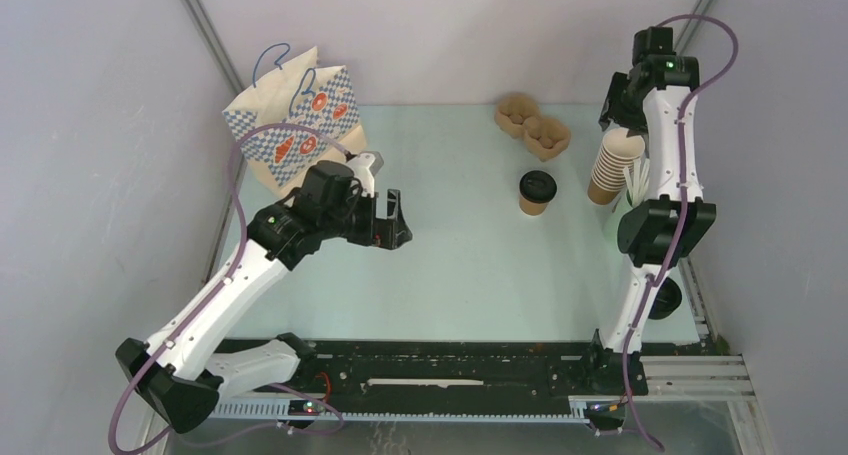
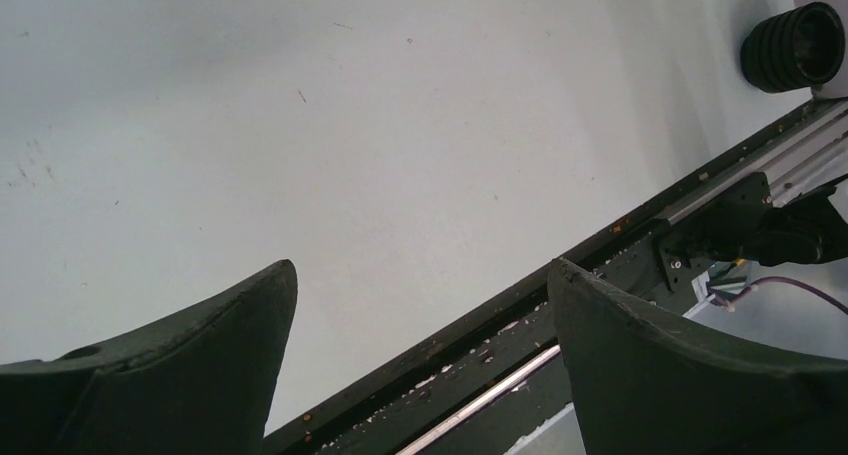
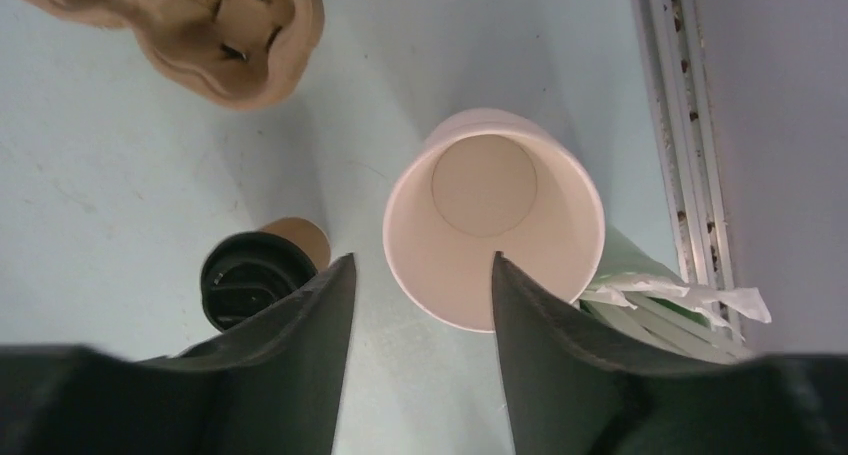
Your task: Pack the takeout coffee
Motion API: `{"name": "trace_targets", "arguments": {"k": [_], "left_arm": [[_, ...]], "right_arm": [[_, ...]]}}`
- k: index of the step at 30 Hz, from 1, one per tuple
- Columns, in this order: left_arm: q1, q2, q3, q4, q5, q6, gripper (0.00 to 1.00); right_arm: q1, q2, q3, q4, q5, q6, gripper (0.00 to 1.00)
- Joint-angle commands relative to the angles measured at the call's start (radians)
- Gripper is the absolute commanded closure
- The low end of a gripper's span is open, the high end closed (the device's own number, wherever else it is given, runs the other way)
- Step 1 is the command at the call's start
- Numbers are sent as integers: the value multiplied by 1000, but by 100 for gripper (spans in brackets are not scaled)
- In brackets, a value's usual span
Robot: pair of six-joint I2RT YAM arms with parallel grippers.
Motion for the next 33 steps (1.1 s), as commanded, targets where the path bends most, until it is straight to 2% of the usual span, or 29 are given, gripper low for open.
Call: {"name": "trace_targets", "arguments": {"k": [1,2,8,14,20,26,33], "left_arm": [[-17,9,79,7,-12,61,0],[-19,9,79,6,-11,60,0],[-18,18,92,1,-15,60,0],[-18,23,103,-1,-13,57,0],[-16,18,101,-7,-13,55,0],[-15,10,98,-12,-19,57,0],[-16,4,99,-18,-22,60,0]], "right_arm": [[1,12,-10,-19,-5,-4,45],[2,15,-14,-16,-13,-4,49],[17,35,-35,4,-3,-3,52],[48,60,-26,5,28,-23,66],[53,71,-27,7,39,-25,69],[54,76,-31,6,51,-24,81],[58,66,-6,-6,75,-24,90]]}}
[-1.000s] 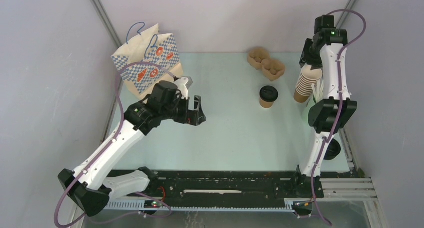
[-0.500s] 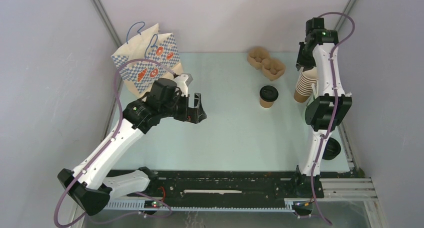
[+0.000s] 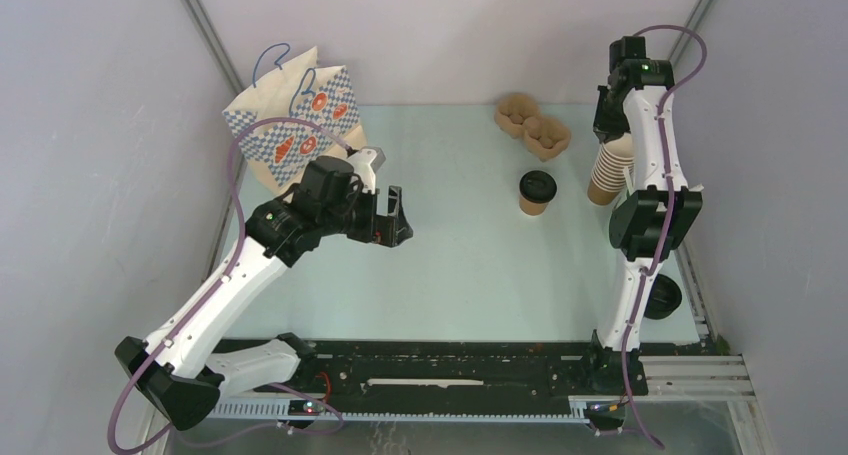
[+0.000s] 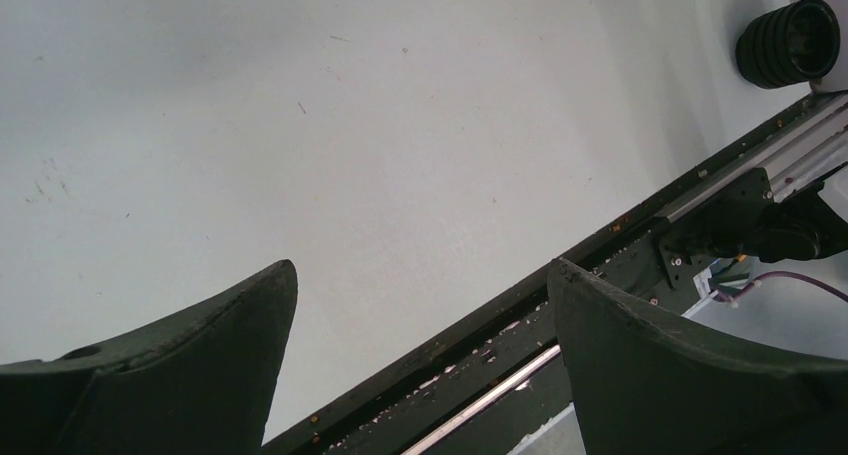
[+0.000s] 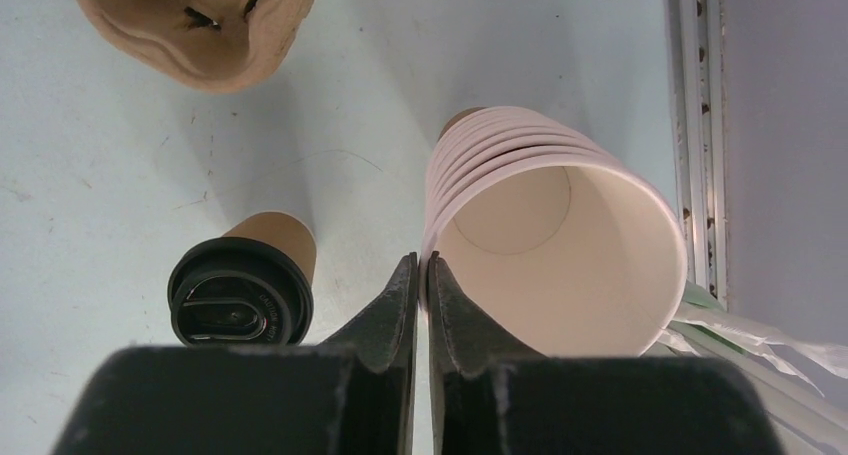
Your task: Pack the takeout coffee
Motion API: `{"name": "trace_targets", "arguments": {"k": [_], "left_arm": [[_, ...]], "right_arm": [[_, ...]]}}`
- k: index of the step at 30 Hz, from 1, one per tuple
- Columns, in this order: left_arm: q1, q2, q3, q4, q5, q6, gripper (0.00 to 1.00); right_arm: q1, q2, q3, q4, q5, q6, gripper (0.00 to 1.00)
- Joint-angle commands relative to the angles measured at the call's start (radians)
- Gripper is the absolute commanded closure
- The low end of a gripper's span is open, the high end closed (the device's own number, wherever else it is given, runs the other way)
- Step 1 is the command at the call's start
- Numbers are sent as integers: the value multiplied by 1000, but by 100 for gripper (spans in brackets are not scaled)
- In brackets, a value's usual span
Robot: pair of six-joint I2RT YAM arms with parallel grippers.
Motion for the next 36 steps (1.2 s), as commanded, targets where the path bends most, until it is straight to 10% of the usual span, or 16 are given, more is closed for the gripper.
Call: {"name": "trace_targets", "arguments": {"k": [1,36], "left_arm": [[-1,-20,47,2,-18,27,0],[11,-57,35,-9,-9,7,0]], "right_arm": [[6,-17,34,-4,33,-6,91],[136,-109,48,0,314,-55,100]]}}
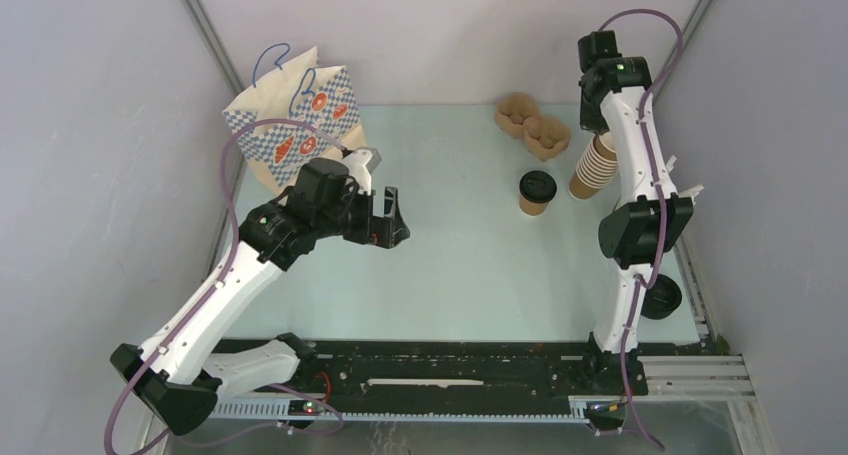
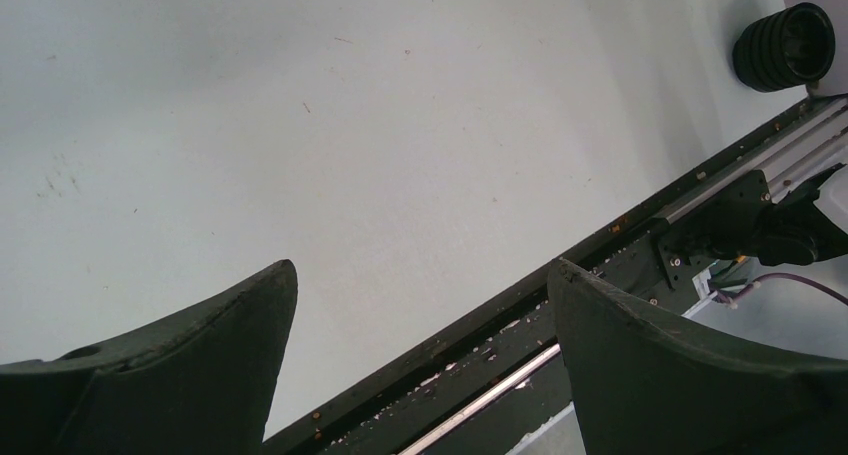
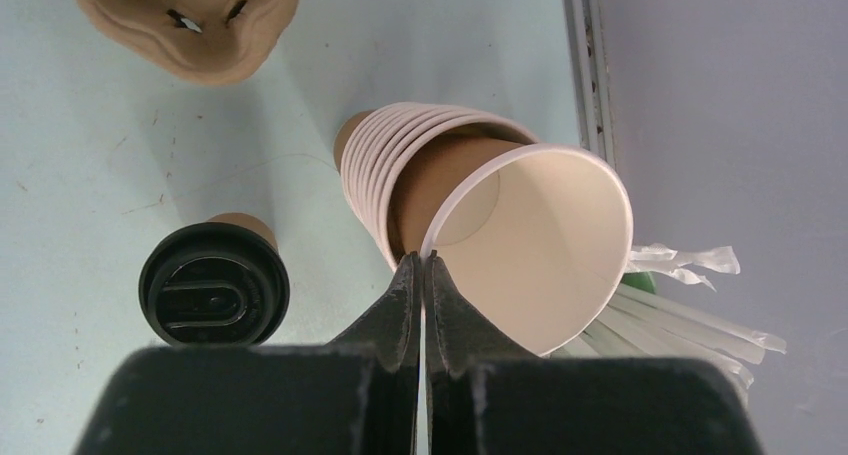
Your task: Pack the takeout coffee
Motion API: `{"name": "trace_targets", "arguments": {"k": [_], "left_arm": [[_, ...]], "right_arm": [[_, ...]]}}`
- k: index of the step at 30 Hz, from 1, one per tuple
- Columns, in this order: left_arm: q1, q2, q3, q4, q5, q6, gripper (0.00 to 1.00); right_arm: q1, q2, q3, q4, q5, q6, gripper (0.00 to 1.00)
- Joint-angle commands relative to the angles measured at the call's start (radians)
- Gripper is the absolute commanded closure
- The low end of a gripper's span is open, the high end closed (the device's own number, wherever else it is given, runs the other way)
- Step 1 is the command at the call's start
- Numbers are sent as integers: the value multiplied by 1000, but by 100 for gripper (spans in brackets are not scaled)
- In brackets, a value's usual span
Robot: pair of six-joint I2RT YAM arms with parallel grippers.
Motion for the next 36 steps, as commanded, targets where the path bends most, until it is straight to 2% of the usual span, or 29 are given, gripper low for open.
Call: {"name": "trace_targets", "arguments": {"k": [1,12,15,19,21,24,26,29,33,36], "left_arm": [[6,-31,34,2,-1,8,0],[5,-36,52,-14,-12,0,0],[6,-34,61,-22,-14,-6,0],[5,-32,92,-42,-18,-24,0],[5,-41,101,-50,-32,-39,0],[5,-62,107,-62,-70,-69,0],[6,-88,110,-72,-113,-97,0],[8,-143,111,-89,-176,-136,0],[7,-215,91,-119,-212,-189,0],[7,-270,64,-137,-223,-232,0]], "right_arm": [[11,-47,52,8,62,-13,100],[19,-169,102,2,74,-3,100],[13,-218,98,1,36,5,100],[82,-307,67,-2,27,6,100],[153,-354,4,-1,-40,7,100],[328,-377,-114,-7,-136,47,100],[498,-396,-263,71,-183,62,100],[681,-384,-432,185,-189,84,100],[827,-345,-572,308,-192,115,100],[883,-326,-710,407,-176,133,100]]}}
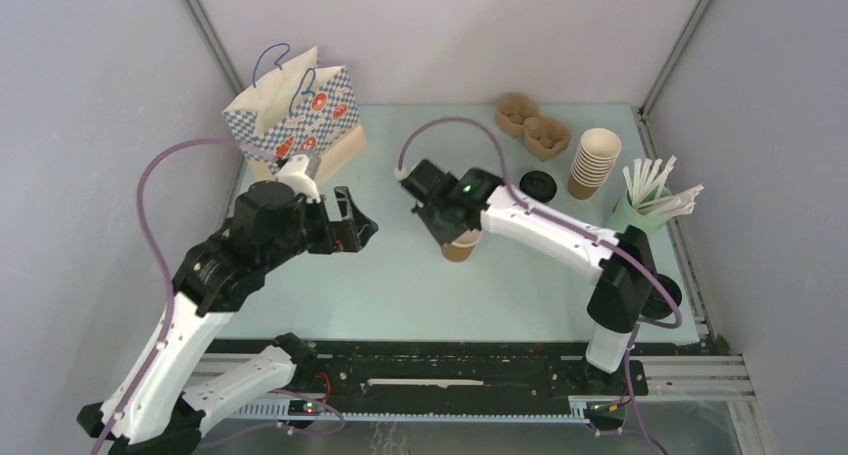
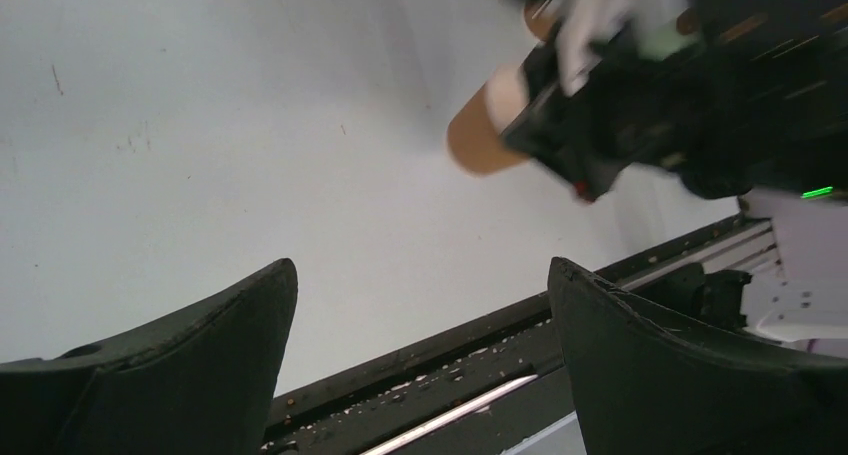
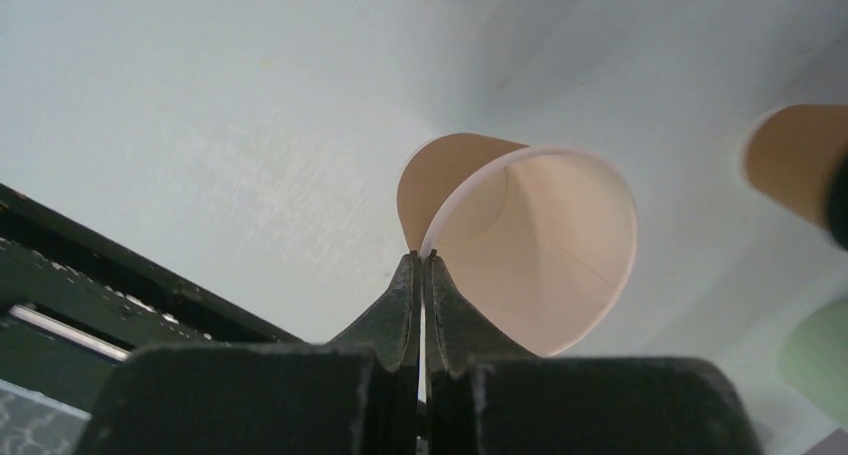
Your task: Pack the takeout coffee
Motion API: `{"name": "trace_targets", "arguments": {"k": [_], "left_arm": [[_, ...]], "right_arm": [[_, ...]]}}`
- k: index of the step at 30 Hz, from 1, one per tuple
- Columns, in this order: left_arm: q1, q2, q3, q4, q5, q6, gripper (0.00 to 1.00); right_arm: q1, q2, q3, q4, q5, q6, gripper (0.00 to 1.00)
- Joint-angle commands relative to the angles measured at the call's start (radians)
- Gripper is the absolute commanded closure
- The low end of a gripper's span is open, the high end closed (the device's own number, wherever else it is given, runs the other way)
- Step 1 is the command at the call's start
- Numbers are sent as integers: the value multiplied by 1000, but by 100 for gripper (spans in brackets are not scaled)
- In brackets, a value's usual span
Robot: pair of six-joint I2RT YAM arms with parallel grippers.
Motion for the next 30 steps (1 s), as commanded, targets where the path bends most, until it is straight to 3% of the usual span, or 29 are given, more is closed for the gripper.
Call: {"name": "trace_targets", "arguments": {"k": [1,6,9,15,18,21,23,26,30], "left_arm": [[5,-84,1,-29,-58,-97,0],[5,-151,-10,-55,-71,-145,0],[5,-168,-9,-70,-69,-155,0],[5,-146,24,-80,-57,-131,0],[5,-119,40,-77,-45,-113,0],[5,-91,49,-63,-26,-99,0],[5,-75,55,-53,-16,-91,0],[5,-51,63,-40,10,-80,0],[5,-17,91,-45,36,-53,0]], "right_arm": [[59,-16,-165,177,21,66,100],[73,-32,-341,284,60,97,100],[84,-29,-367,286,80,101,100],[113,-87,-283,178,108,132,37],[110,-158,-170,66,121,165,20],[78,-222,-66,-83,171,222,17],[10,-290,-88,-134,242,290,17],[-165,-447,-300,-130,312,399,19],[-494,-655,-557,-91,316,526,22]]}}
